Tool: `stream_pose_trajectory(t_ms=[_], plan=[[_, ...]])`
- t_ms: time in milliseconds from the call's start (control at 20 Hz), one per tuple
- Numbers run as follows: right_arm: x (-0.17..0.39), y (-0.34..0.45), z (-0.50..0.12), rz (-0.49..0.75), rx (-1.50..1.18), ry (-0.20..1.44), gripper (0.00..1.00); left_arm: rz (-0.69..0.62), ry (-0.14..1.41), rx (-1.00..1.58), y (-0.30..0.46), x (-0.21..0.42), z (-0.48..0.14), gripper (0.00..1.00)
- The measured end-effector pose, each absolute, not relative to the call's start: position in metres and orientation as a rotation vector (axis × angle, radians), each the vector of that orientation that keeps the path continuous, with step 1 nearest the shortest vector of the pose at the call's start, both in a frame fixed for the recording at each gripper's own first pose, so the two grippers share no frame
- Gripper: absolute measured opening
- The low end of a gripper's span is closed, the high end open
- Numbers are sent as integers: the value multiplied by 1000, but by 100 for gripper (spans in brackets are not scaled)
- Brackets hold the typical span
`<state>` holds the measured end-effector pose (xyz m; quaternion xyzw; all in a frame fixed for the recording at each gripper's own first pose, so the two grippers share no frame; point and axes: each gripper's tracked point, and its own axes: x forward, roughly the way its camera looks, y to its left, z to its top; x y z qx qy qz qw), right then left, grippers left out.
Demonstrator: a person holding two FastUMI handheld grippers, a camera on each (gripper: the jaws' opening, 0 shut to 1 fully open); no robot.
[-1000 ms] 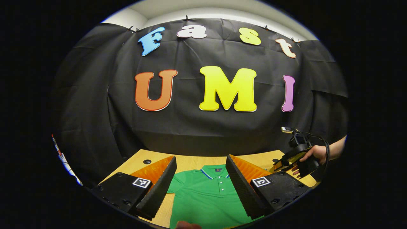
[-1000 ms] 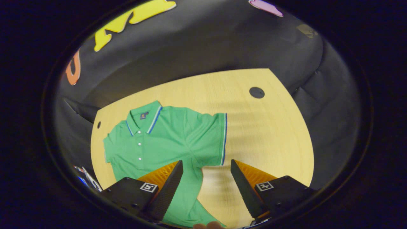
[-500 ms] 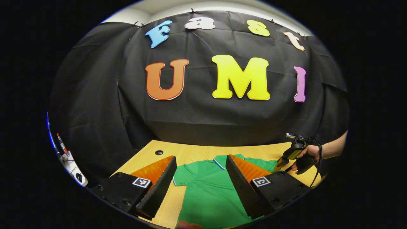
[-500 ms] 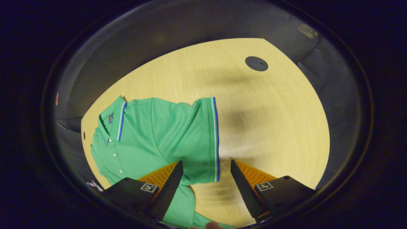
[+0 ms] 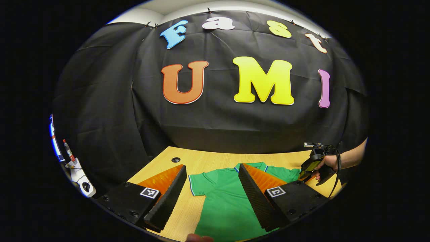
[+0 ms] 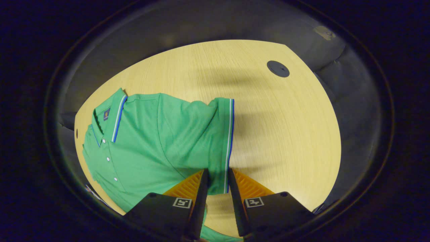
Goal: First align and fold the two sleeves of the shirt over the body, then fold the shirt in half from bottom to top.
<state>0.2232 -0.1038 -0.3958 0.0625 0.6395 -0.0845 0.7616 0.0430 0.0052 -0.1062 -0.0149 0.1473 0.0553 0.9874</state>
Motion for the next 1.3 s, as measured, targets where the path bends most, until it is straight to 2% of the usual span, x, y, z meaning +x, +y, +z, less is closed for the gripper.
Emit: stream_pose_trajectory(t_ms=[100,400,800,1100,1150,1250,1300], plan=[[221,-101,-395,-199,187,1404,8,127,300,-31,16,39,-108,100],[229,-97,-370,-158,170,1333,7,178,331,-48,43,26,-120,100],[247,-31,-329,-21,-166,1183,7,181,330,-61,60,10,-119,100],[229,59,-358,70,-162,1259,7,246,362,-76,99,-21,-123,100],[227,72,-360,86,-124,1267,10,256,367,-76,105,-27,-124,100],[225,92,-353,111,-42,1256,27,273,375,-83,116,-36,-127,100],[225,93,-348,109,-22,1240,21,274,379,-91,119,-38,-127,100]])
